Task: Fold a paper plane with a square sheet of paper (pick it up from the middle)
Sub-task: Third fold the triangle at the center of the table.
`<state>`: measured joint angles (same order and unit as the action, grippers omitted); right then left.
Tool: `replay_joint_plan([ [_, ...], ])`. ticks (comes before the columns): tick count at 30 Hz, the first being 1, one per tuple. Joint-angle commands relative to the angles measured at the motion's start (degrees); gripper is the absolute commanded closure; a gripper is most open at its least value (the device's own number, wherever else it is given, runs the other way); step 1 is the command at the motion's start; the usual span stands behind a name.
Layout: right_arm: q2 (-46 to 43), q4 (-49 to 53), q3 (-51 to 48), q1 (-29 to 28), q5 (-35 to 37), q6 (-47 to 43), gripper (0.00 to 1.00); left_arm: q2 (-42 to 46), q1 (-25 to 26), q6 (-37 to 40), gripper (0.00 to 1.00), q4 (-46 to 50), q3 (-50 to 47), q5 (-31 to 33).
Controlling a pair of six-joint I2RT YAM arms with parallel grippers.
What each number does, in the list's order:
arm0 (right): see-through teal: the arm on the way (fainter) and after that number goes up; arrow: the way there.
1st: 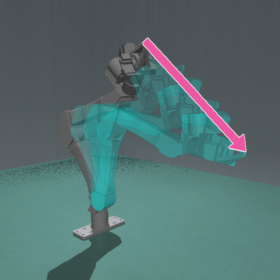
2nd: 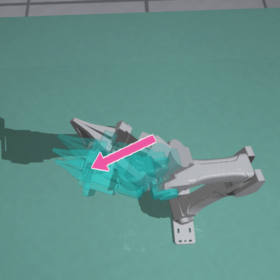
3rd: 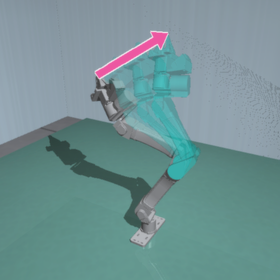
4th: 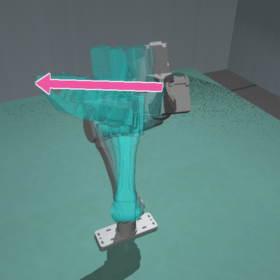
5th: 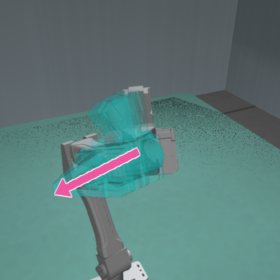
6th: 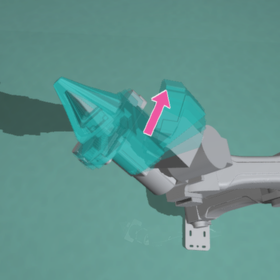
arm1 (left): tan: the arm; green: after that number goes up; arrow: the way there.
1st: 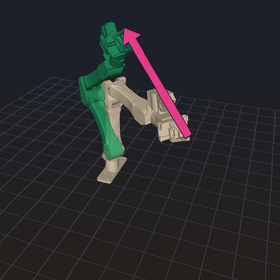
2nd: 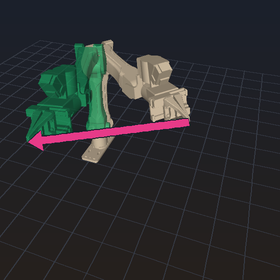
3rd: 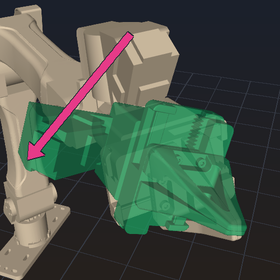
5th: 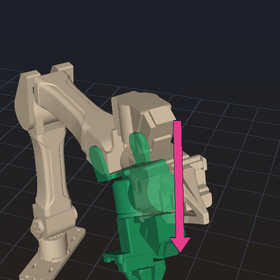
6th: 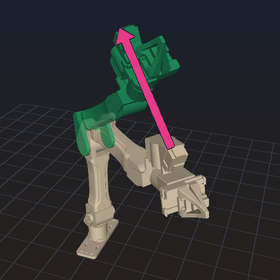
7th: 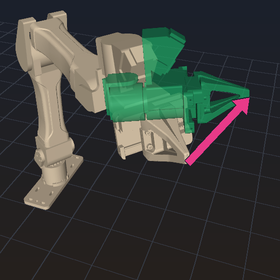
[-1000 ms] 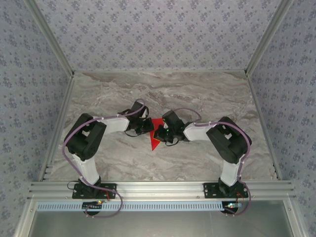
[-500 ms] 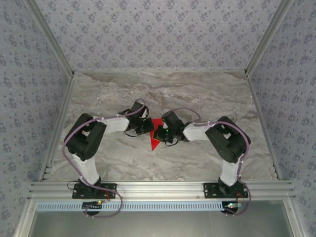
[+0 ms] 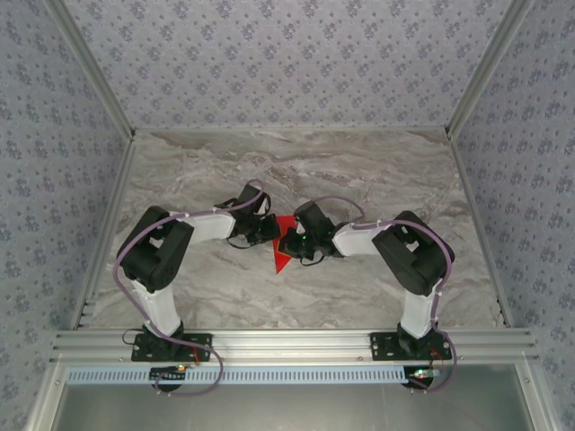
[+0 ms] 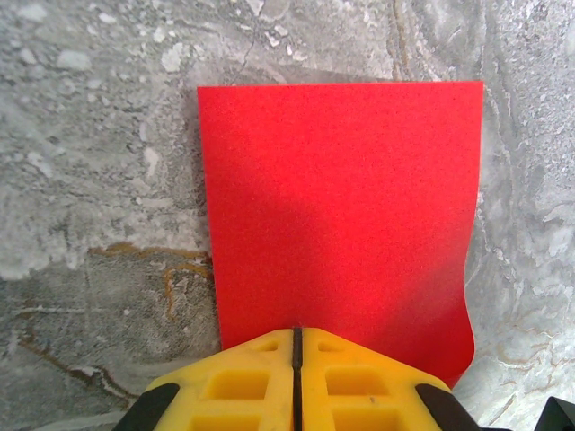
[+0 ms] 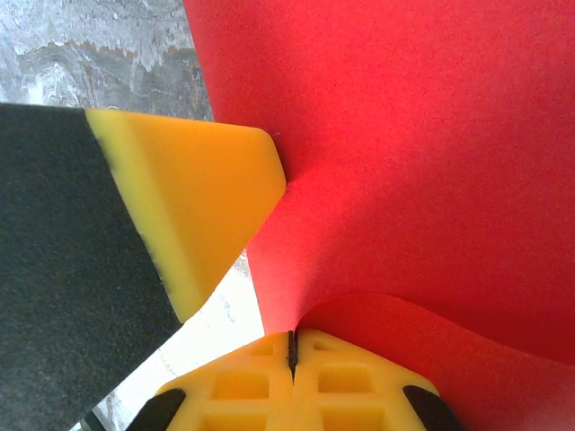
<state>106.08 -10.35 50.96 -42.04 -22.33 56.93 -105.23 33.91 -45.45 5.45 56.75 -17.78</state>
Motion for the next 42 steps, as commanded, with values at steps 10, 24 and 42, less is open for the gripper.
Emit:
replay_joint_plan([
  [10,2.03,3.75,0.37,-0.31,2.25,-1.12,0.84,8.09,-4.67,-1.36,0.83,8.04,0.74,5.17],
  [24,-1.24,3.49,0.64,-0.35,1.69,-0.86,0.73,12.46,-5.10,-0.56,0.83,-0.43,-5.50,-1.09],
  [42,-2.81,3.57,0.02,-0.50,1.93,-1.01,0.67,1.59,-3.12,-1.26,0.86,-6.57,-1.67,-7.03],
])
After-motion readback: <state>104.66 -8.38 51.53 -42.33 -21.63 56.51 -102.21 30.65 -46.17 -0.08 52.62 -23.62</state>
